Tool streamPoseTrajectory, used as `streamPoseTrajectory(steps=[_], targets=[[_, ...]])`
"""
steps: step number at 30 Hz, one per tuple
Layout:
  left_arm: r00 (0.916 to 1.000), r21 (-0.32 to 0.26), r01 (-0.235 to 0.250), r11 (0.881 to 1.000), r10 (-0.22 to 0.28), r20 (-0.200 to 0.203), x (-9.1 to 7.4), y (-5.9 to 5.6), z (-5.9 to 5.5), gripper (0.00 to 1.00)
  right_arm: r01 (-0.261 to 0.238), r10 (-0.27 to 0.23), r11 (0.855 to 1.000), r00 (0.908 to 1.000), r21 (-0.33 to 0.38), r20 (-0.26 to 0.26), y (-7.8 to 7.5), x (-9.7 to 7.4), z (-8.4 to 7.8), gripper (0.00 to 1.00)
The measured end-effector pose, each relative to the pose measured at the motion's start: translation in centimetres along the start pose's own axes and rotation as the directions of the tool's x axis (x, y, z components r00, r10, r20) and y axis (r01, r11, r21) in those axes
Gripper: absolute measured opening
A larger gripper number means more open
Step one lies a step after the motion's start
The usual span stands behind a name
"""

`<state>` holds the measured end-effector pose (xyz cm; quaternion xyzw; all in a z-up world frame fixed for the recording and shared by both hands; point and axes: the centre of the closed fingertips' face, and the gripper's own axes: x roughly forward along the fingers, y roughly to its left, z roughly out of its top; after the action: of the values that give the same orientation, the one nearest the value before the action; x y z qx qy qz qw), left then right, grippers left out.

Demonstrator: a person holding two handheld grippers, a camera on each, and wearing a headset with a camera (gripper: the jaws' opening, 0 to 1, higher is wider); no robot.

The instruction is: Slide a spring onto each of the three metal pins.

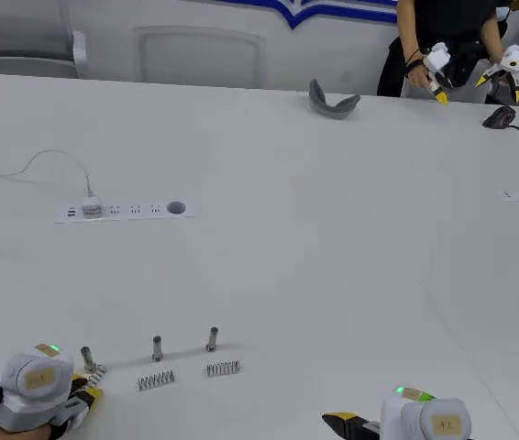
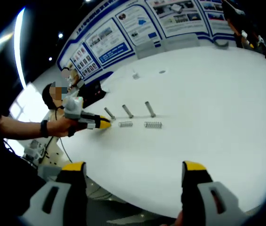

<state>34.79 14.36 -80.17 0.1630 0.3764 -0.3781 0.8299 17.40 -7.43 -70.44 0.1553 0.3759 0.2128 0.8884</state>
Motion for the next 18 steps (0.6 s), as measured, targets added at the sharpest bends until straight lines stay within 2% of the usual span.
streamPoseTrajectory(steps=[3, 7, 14, 18], targets=[[1.0000, -0.015, -0.004, 1.000, 0.004, 0.006, -0.1, 0.1, -0.1, 0.12, -0.007, 0.007, 1.000, 0.9999, 0.002, -0.007, 0.1, 0.3, -0.4, 0.85], [1.0000, -0.022, -0.004, 1.000, 0.004, 0.008, -0.7, -0.4, -0.4, 0.11, -0.025, 0.025, 1.000, 0.9994, 0.000, -0.023, 0.5, 0.9, -0.9, 0.85], [0.9999, -0.060, 0.000, 0.998, 0.001, 0.010, -1.9, -1.3, -1.8, 0.11, -0.068, 0.067, 0.998, 0.9960, -0.013, -0.060, 1.3, 2.1, -1.6, 0.84], [0.9998, -0.079, -0.007, 0.997, 0.008, 0.016, -2.8, -1.6, -2.6, 0.10, -0.105, 0.102, 0.994, 0.9906, -0.033, -0.092, 2.0, 3.2, -1.7, 0.84]])
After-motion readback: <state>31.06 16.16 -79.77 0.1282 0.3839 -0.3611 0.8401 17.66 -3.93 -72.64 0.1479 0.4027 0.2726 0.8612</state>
